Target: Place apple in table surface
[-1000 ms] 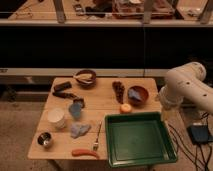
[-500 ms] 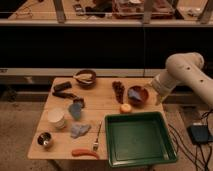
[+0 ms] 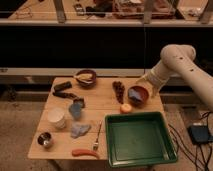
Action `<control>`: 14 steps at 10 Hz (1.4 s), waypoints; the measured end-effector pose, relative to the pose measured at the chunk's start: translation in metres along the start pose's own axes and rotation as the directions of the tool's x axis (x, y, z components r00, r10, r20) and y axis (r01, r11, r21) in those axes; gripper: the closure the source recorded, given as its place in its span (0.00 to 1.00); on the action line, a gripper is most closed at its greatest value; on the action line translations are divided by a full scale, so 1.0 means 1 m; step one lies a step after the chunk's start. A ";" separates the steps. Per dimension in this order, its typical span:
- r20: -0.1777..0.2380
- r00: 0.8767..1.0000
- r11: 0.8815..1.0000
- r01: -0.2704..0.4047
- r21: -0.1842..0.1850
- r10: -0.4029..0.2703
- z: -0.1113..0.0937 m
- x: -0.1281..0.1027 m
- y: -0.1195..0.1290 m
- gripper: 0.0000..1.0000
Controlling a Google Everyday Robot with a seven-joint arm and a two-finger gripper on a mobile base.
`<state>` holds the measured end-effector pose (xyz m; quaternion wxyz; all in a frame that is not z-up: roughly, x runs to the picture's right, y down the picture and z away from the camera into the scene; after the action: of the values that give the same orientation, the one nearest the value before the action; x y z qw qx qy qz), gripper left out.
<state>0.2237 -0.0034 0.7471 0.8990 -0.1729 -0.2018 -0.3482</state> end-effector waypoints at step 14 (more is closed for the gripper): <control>-0.028 0.828 0.827 0.558 -0.064 -0.560 0.071 -0.050 -0.025 0.35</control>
<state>0.1556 0.0394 0.7880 0.7573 -0.1220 -0.2137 -0.6050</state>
